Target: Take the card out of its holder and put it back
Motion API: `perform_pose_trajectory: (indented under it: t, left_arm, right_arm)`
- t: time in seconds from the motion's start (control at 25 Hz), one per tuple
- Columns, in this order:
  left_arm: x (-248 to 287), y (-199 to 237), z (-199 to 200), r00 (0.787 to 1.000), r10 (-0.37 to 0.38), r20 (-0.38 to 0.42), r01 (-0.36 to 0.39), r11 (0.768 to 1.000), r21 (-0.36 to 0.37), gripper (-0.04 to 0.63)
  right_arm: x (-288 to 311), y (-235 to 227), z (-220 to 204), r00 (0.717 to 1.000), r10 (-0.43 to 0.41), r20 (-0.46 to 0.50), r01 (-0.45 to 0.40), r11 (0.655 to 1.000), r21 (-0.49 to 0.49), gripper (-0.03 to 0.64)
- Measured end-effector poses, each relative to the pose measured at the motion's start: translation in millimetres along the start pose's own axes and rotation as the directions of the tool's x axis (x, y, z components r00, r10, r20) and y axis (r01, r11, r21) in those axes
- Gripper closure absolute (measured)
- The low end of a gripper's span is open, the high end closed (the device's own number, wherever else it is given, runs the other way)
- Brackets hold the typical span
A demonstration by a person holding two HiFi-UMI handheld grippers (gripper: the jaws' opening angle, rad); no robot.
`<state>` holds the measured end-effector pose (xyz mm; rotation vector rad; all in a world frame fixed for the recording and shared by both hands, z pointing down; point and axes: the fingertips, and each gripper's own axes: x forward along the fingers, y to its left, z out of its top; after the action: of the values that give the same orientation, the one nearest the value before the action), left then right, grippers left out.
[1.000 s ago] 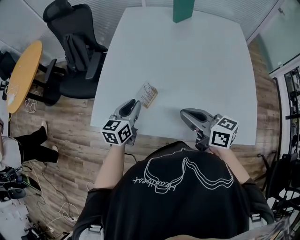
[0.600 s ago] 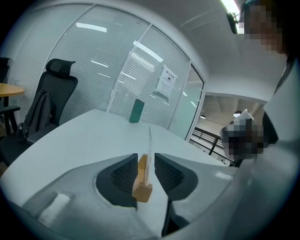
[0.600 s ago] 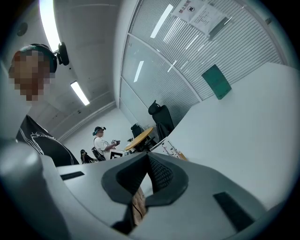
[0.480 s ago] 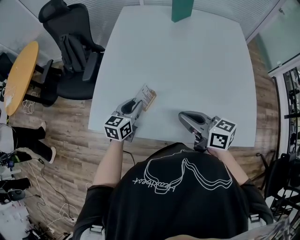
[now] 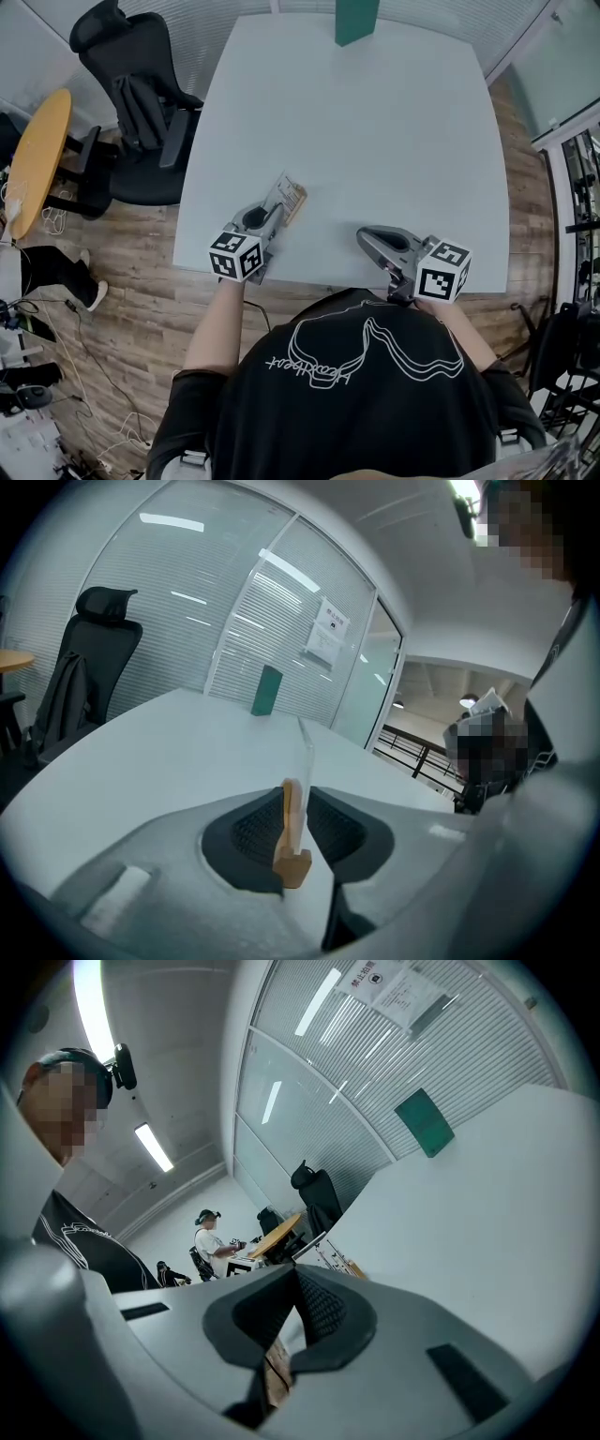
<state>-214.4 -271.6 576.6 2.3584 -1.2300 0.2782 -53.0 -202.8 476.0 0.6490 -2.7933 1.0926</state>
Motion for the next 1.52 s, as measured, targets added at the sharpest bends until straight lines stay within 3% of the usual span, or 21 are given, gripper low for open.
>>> perform_pose_trajectory:
  t: [0.24,0.44,1.52]
  left_arm:
    - [0,-1,2,1.0,0.014,0.005,-0.014,1.0,0.019,0.55]
    - [1,-1,4,0.999,0.032,0.0,-0.032,0.997,0.076,0.568]
    - [-9,-5,27,0.996,0.05,0.07,-0.054,0.997,0.057,0.569]
  right_arm:
    - [-2,1,1,1.0,-0.008,0.002,0.008,1.0,0.003,0.607]
    - [-2,-1,4,1.0,-0.002,0.021,0.001,1.0,0.008,0.607]
    - [-9,-2,2,0.999,-0.033,0.004,0.033,0.999,-0.003,0.607]
